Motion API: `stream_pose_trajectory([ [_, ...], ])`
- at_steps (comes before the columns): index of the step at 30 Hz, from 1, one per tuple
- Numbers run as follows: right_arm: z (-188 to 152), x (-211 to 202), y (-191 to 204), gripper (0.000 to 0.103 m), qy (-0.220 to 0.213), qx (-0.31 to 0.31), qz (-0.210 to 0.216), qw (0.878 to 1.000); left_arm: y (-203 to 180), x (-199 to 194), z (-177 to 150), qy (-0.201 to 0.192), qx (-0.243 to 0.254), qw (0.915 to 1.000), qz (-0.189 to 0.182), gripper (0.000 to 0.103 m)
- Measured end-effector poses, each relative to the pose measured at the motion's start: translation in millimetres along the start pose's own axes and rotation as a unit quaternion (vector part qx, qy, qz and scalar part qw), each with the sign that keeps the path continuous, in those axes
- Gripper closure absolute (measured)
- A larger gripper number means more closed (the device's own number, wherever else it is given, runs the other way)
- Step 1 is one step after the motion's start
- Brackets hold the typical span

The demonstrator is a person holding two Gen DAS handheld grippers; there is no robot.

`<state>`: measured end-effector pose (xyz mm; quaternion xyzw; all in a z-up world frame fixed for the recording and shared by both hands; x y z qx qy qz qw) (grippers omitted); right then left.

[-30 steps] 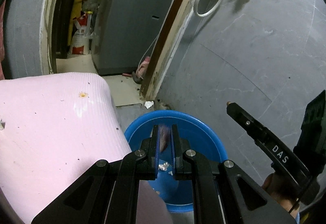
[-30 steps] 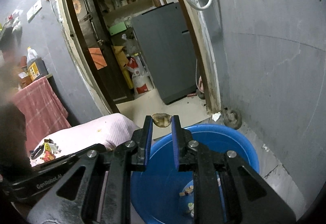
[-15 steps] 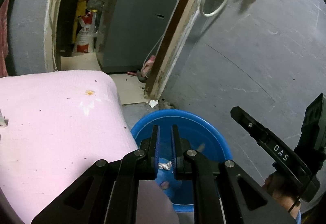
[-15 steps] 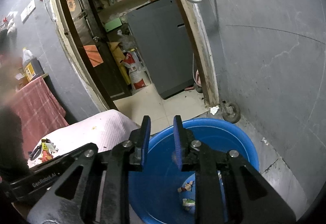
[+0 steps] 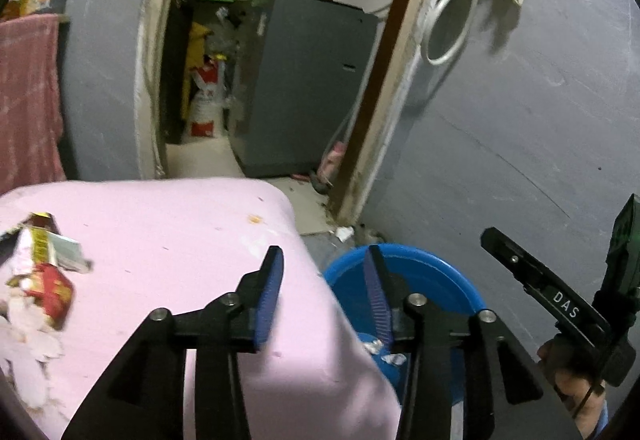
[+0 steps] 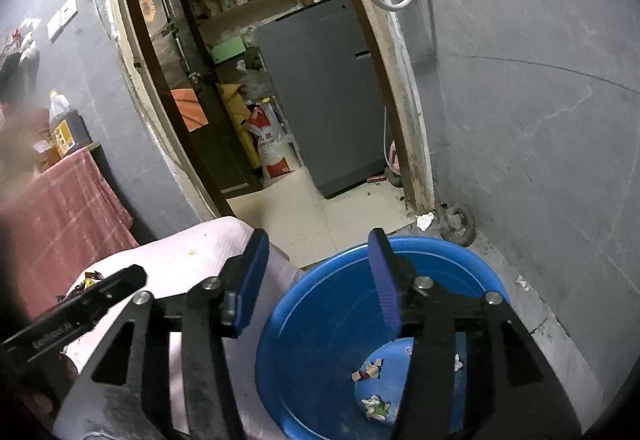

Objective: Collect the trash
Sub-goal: 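Open both grippers to drop the peel pieces into the blue basin, then move both open grippers back over the trash on the table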

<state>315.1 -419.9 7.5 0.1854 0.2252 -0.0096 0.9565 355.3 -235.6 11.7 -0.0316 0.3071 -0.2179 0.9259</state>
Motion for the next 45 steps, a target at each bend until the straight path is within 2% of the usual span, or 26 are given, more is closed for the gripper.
stream_pose_trajectory([
  [3, 2, -3, 5, 0.035, -0.012, -0.004, 0.006, 1.000, 9, -10, 1, -0.013, -0.005, 0.9998, 0.014, 0.056],
  [5, 3, -5, 10, 0.028, -0.021, -0.008, 0.012, 1.000, 17, -18, 2, -0.027, -0.010, 0.9992, 0.026, 0.044],
  [7, 4, -8, 17, 0.022, -0.032, -0.017, 0.017, 0.999, 23, -25, 3, -0.040, -0.013, 0.9985, 0.036, 0.038],
  [10, 4, -12, 28, 0.011, -0.047, -0.030, 0.027, 0.998, 34, -35, 5, -0.056, -0.019, 0.9968, 0.053, 0.020],
  [12, 4, -16, 35, 0.003, -0.057, -0.037, 0.034, 0.997, 41, -43, 6, -0.073, -0.025, 0.9949, 0.065, 0.016],
  [14, 5, -19, 45, 0.000, -0.072, -0.048, 0.044, 0.995, 50, -52, 7, -0.088, -0.029, 0.9925, 0.079, 0.008],
  [25, 1, -39, 98, 0.000, -0.136, -0.106, 0.079, 0.982, 94, -95, 1, -0.142, -0.032, 0.9789, 0.144, 0.004],
  [30, -4, -42, 126, 0.000, -0.149, -0.129, 0.096, 0.976, 116, -115, -5, -0.157, -0.030, 0.9728, 0.168, 0.004],
  [38, -11, -33, 176, 0.000, -0.142, -0.157, 0.133, 0.968, 157, -143, -16, -0.167, -0.042, 0.9635, 0.205, 0.004],
  [45, -26, -11, 226, 0.000, -0.103, -0.192, 0.168, 0.961, 197, -162, -24, -0.161, -0.057, 0.9570, 0.235, 0.004],
])
Point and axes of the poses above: each gripper's, at about its wrist camera, not at the fingertips, and x roughly the way its jaws point, y to its left, z to its top, the point moved 4 cm from there along x, roughly the way its jaws point, and after that the axes turned 4 degrees about z, right-handed, at the moved point
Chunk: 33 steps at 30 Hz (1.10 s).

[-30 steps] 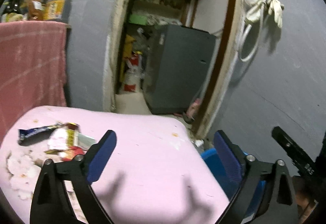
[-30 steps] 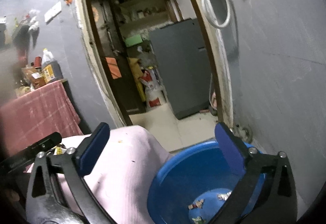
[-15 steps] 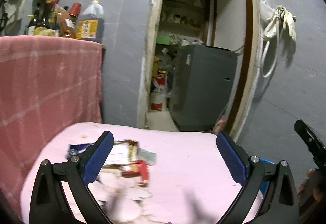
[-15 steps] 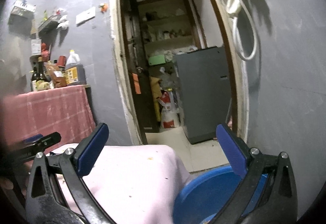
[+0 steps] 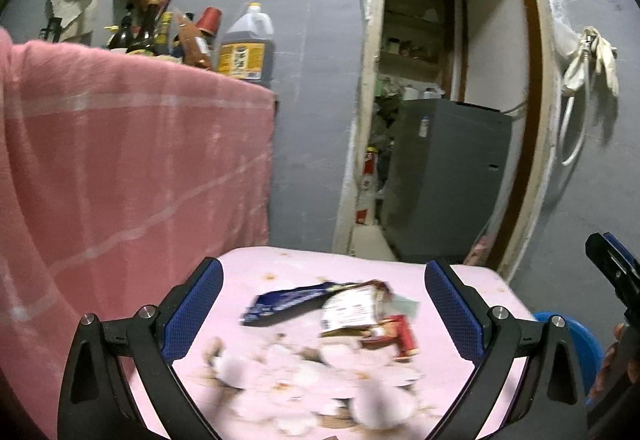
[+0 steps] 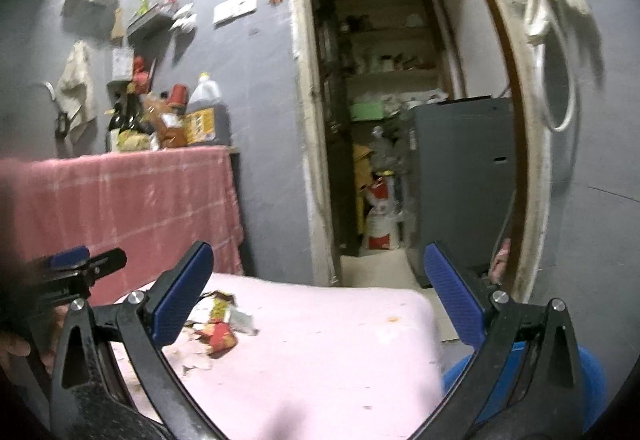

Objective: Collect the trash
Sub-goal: 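Move both open grippers back over the trash on the table, then grasp the blue snack wrapper with left gripper while right grasps the red-gold wrapper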

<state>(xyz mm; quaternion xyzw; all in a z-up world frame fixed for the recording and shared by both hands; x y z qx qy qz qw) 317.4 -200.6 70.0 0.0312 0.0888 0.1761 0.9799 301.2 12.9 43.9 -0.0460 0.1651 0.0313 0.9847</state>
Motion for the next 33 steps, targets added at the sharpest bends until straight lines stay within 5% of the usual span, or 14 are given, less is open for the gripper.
stream_pose_trajectory([
  [10, -26, 62, 26, 0.000, 0.112, -0.003, 0.046, 0.993, 47, 32, -18, 0.072, -0.004, 0.9970, 0.026, 0.004],
  [17, -59, 104, 32, 0.001, 0.219, 0.022, 0.078, 0.972, 63, 59, -28, 0.134, -0.019, 0.9906, 0.020, 0.005],
  [21, -74, 118, 41, 0.011, 0.260, 0.024, 0.099, 0.960, 64, 75, -29, 0.157, -0.017, 0.9875, 0.004, 0.008],
  [33, -98, 141, 59, 0.038, 0.334, 0.016, 0.131, 0.933, 51, 104, -36, 0.214, -0.017, 0.9754, -0.049, 0.053],
])
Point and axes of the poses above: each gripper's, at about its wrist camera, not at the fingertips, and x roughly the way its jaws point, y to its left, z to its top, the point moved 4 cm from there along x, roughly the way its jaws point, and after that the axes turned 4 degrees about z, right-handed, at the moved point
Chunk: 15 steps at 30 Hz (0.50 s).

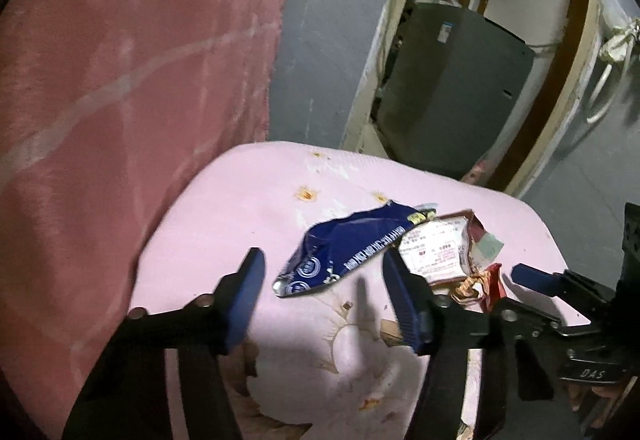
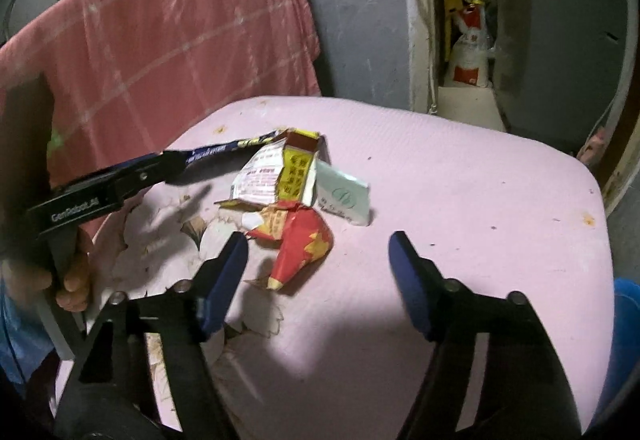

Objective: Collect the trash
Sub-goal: 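Grasp the blue snack wrapper with left gripper while right grasps the red-gold wrapper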

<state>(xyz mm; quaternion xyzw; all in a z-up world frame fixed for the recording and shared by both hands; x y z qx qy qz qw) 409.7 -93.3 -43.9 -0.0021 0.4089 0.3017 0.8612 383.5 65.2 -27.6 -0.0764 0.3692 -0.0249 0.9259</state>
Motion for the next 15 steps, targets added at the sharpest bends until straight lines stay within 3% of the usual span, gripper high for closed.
stream_pose_trajectory([
  [2, -2, 1, 2, 0.041, 0.005, -0.003, 0.006, 1.000, -3, 0, 0, 0.001, 0.006, 1.0000, -0.001, 0.062],
  [5, -4, 2, 0, 0.053, 0.010, 0.004, 0.017, 1.000, -8, -1, 0, -0.002, 0.016, 0.9999, -0.003, 0.071],
  [15, -5, 4, -2, 0.081, 0.015, 0.018, 0.027, 0.999, -19, 4, -3, 0.007, 0.040, 0.9992, -0.001, 0.081],
])
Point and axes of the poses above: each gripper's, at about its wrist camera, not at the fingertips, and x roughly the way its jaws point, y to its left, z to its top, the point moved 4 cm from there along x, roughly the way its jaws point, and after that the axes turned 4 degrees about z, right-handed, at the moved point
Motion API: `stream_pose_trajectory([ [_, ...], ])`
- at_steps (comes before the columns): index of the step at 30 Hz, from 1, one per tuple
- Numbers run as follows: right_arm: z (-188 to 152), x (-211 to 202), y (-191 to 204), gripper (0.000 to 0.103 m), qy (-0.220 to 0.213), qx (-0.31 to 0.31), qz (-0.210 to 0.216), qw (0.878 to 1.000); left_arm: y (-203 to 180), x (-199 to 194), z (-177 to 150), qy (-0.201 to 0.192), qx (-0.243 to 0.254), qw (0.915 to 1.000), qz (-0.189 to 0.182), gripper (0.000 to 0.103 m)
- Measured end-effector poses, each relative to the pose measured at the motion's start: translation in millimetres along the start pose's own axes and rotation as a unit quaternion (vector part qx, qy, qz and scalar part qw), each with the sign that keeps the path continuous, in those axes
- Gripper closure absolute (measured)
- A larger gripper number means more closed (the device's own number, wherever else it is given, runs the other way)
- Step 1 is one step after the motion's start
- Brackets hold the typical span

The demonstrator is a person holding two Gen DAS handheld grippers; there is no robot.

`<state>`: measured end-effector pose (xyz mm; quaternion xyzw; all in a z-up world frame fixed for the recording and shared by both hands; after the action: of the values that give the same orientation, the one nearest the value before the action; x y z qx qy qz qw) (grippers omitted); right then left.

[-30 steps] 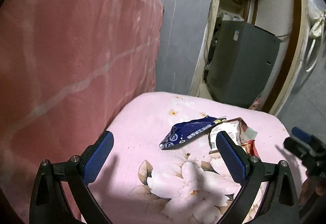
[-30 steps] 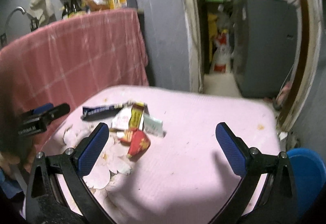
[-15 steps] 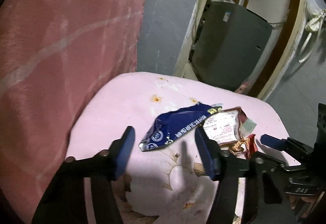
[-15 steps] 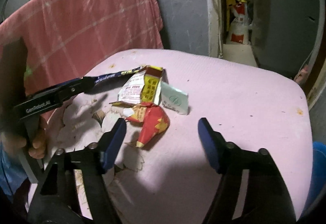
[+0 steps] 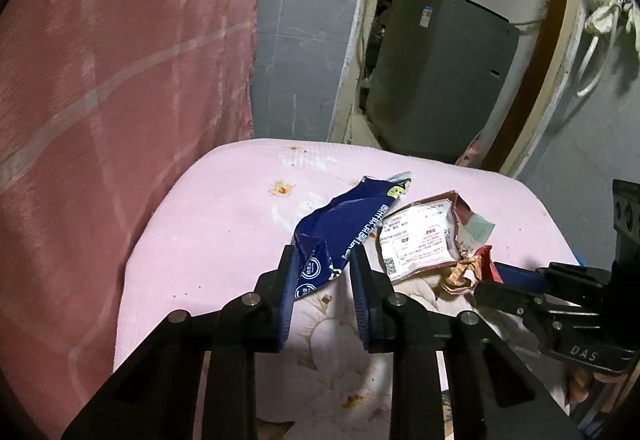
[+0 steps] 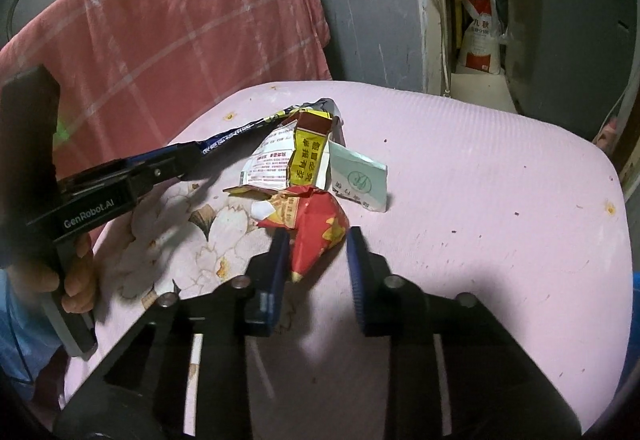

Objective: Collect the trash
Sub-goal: 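Grasp the blue snack wrapper with left gripper while right grasps the red-gold wrapper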

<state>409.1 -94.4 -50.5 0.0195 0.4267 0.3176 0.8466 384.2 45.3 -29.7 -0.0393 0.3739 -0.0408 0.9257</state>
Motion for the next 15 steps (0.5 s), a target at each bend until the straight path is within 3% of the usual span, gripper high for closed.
stream_pose_trajectory([
  [5, -0.3, 0.1, -0.7, 0.092, -0.001, 0.004, 0.003, 1.000, 0.2, 0.3, -2.2, 0.001, 0.001, 1.0000, -0.002, 0.088],
  [7, -0.7, -0.6, 0.2, 0.093, -0.003, 0.003, 0.001, 1.000, -1.1, -1.0, -3.6, 0.000, 0.001, 1.0000, -0.005, 0.099],
  [15, -3.6, -5.5, 0.0, 0.095, -0.018, 0.001, -0.002, 1.000, -6.2, -5.5, -6.7, -0.006, 0.013, 0.9999, -0.008, 0.103],
])
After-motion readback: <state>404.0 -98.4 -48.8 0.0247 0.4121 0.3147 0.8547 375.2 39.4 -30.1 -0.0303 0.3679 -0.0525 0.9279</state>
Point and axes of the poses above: each gripper's, at about its wrist camera, not at the fingertips, and x roughly the way its jaws point, y to its left, z to its top, the point moved 4 cm from there along x, roughly the way its jaws point, and after that the axes turned 4 degrees about z, right-handed, at the moved point
